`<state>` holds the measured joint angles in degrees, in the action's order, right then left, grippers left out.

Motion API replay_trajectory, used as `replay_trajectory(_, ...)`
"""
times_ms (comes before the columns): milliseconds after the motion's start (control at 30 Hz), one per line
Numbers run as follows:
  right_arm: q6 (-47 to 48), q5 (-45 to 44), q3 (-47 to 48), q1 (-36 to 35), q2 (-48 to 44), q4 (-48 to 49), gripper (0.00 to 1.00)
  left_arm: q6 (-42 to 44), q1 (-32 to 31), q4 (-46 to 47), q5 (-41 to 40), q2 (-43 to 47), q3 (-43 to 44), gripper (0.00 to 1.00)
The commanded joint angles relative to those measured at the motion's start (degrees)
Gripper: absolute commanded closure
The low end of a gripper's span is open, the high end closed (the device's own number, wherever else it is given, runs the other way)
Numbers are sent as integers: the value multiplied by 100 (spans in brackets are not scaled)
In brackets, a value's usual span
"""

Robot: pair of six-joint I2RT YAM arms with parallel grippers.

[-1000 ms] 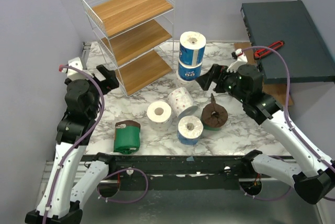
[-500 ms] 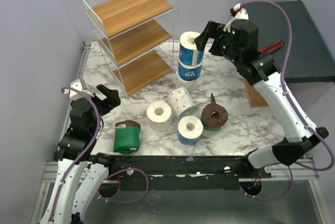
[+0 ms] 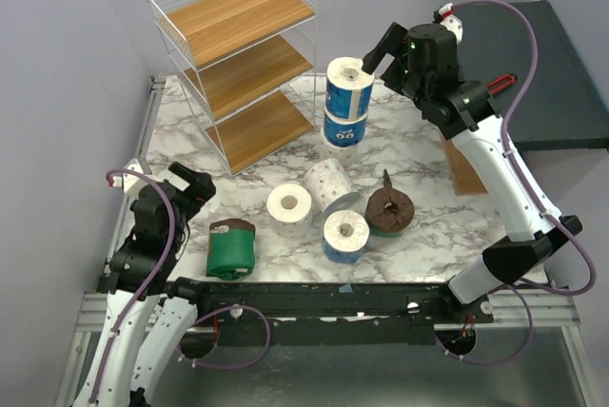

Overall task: Place and organize the paper towels onto the shelf
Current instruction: Pick up the paper towel from the center of the board.

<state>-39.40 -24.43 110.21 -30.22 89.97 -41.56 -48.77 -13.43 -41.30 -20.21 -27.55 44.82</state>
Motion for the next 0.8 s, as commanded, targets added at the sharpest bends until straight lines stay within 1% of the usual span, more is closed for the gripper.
replay_trajectory(0, -678, 440, 107, 186, -142, 111, 0, -415, -28, -106, -24, 5, -58, 1)
replay_trajectory(33, -715, 675, 299, 306, -25, -83, 0, -410, -30, -122, 3, -6, -32, 1)
replay_trajectory(67, -588, 1100, 416, 448, 56, -136, 0, -357, -28, -133, 56, -21, 15, 2)
replay_trajectory(100, -346, 1891, 477, 687, 126, -95, 0, -290, -28, -149, 109, -34, 54, 1)
replay_trajectory(167, -208, 2922, 395, 1070, 141, 107, 0, 22, -28, -110, 279, -32, 149, 2)
replay_trajectory(233, -206, 3251, 109, 1224, 46, 424, 0, 682, -32, 23, 517, 9, 240, 2)
replay_trajectory(300, -338, 2894, 26, 1242, -6, 354, 0, 778, -52, -68, 443, 24, 336, 1)
replay_trajectory(367, -401, 2875, 39, 1328, 38, 321, 1, 751, -76, -160, 328, 8, 374, 2)
replay_trajectory(533, -534, 2464, 719, 1340, 432, -334, 15, 632, -114, -101, 390, -64, 264, 2)
replay_trajectory(600, -583, 2041, 927, 1342, 533, -559, 18, 597, -124, -14, 485, -96, 194, 2)
replay_trajectory(667, -438, 1919, 1124, 1335, 636, -681, 17, 568, -125, 74, 628, -111, 129, 2)
replay_trajectory(733, -241, 1916, 1175, 1334, 700, -655, 13, 534, -133, 165, 783, -140, 74, 2)
replay_trajectory(767, -167, 1923, 1214, 1335, 743, -659, 12, 529, -133, 222, 894, -151, 59, 2)
